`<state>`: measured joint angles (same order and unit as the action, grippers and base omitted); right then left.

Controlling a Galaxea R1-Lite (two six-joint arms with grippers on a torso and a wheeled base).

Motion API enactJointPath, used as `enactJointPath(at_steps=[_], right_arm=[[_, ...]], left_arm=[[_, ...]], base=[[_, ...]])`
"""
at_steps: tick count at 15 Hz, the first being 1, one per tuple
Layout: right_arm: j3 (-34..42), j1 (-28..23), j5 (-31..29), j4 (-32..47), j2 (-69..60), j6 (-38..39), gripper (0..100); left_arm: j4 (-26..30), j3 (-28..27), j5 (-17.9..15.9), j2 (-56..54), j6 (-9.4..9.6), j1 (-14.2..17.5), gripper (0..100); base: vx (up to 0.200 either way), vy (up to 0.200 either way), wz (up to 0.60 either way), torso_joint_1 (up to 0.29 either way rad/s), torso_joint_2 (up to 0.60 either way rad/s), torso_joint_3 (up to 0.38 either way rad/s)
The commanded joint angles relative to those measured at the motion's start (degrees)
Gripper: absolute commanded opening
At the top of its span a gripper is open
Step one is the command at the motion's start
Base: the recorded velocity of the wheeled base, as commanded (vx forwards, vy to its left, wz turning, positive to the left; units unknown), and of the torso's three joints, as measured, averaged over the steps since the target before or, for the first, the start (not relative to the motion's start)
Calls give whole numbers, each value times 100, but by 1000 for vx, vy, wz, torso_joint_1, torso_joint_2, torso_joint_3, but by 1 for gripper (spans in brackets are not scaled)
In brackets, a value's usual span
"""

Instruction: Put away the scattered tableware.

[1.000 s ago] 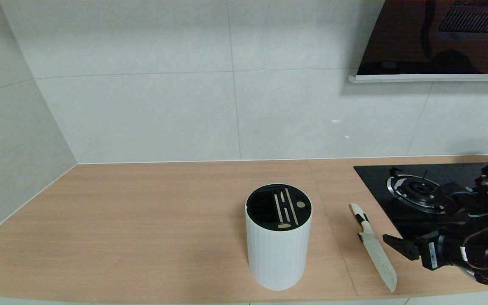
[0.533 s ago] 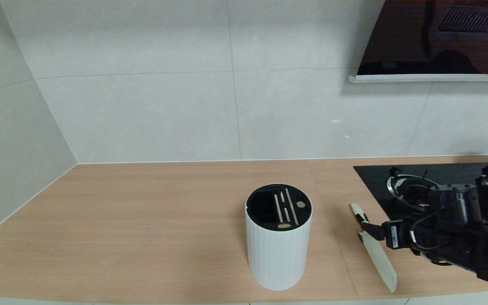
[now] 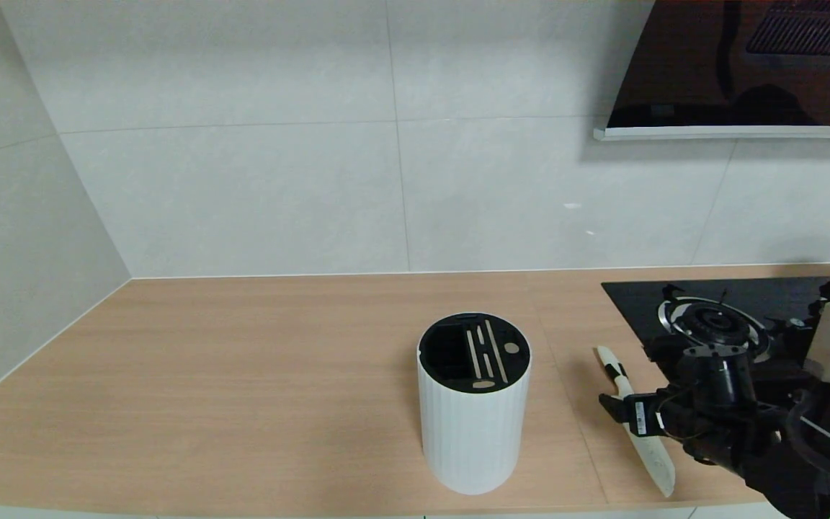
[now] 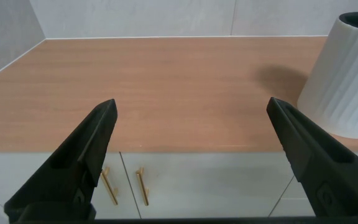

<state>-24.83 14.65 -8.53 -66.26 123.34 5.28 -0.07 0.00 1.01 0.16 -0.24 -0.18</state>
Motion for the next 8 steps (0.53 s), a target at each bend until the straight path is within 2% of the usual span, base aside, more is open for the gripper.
enactJointPath(at_steps=[1, 8], right_arm=[[-4, 2, -43, -133, 445, 43, 100], [-180, 2, -122, -221, 682, 281, 100]], left_arm=[[-1, 0, 4, 2, -2, 1, 100], [-1, 0, 4, 2, -2, 1, 100]], base=[[0, 0, 0, 0, 0, 0], [0, 0, 0, 0, 0, 0]])
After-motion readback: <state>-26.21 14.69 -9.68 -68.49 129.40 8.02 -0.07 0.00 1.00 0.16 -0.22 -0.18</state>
